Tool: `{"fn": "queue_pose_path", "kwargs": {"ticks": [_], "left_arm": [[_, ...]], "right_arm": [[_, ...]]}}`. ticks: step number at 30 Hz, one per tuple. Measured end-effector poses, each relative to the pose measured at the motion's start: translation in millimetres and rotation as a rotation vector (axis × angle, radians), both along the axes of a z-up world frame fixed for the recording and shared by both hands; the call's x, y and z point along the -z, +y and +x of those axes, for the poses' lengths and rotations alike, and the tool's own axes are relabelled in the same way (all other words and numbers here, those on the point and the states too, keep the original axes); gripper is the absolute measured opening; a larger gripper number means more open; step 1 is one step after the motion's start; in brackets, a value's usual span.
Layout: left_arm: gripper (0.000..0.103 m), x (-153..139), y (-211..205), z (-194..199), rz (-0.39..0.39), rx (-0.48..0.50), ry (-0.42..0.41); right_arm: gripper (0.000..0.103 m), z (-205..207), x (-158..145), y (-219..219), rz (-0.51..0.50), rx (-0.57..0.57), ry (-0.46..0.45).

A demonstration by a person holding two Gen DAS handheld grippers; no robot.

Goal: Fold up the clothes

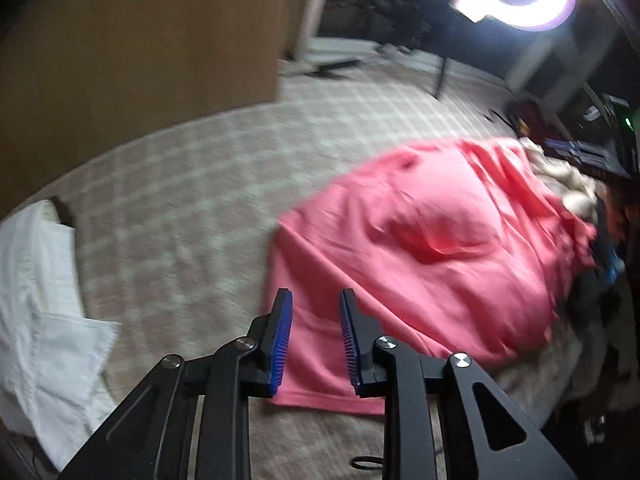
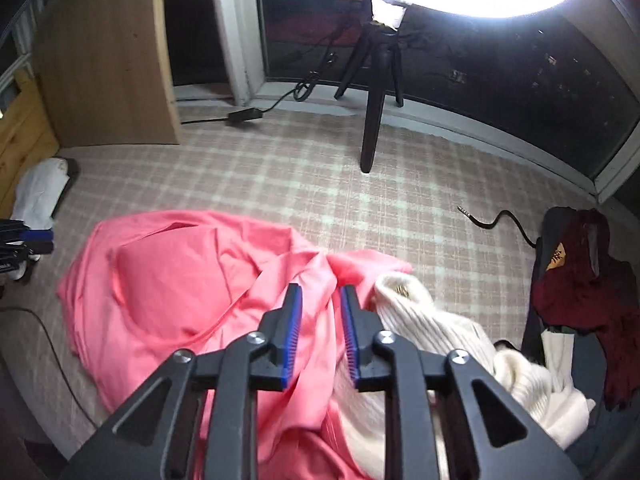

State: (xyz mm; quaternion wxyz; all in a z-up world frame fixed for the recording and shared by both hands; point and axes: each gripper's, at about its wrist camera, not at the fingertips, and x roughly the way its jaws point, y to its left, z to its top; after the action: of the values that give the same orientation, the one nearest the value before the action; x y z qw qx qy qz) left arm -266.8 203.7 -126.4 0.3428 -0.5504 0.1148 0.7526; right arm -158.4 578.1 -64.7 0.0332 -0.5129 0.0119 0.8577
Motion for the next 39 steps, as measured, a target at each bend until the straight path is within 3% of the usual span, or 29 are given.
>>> {"fn": "queue_pose_path", "kwargs": {"ticks": [3, 7, 11, 13, 27, 30, 32, 35, 38, 39], "left_arm": [[0.027, 6.8, 18.0, 6.8, -0.015, 0.029, -0.010], [0.027, 4.6, 29.5, 16.6, 0.018, 0.051, -0.033], [0.027, -8.4, 21.9, 28.9, 0.037, 0.061, -0.019], [0.027, -14.7, 13.1, 32.1, 0.040, 0.040, -0.006], [0.027, -48.7, -110.5, 72.8, 0.087, -0.198, 0.060], [0.027, -51.5, -144.9, 85.4, 0.082, -0.277, 0.057], [0.027, -48.4, -161.0, 92.9, 0.052, -0.311, 0.048], [0.027, -40.4, -165.0, 101.8, 0.032, -0.320, 0.024], [0.035, -32.8, -150.3, 106.8, 0.066, -0.291, -0.005], [0.038, -29.3, -142.5, 107.2, 0.080, -0.274, -0.017]], "right_arm": [[0.041, 2.6, 9.8, -3.3, -0.045, -0.028, -0.032], [0.042, -3.3, 36.5, -6.3, -0.082, -0.022, -0.106], [0.041, -1.4, 60.2, -9.7, -0.018, -0.031, -0.185], [0.001, 4.9, 48.3, -27.6, -0.086, -0.053, -0.144], [0.002, 50.5, -48.0, -163.9, -0.614, -0.211, 0.190], [0.002, 32.3, -20.1, -274.9, -0.843, -0.376, 0.069], [0.003, 39.7, -10.0, -333.9, -0.790, -0.484, -0.023], [0.010, 67.2, -18.1, -343.0, -0.578, -0.570, -0.004], [0.051, 87.9, -22.3, -280.9, -0.446, -0.477, 0.039], [0.053, 92.3, -19.5, -256.8, -0.358, -0.425, 0.044]]}}
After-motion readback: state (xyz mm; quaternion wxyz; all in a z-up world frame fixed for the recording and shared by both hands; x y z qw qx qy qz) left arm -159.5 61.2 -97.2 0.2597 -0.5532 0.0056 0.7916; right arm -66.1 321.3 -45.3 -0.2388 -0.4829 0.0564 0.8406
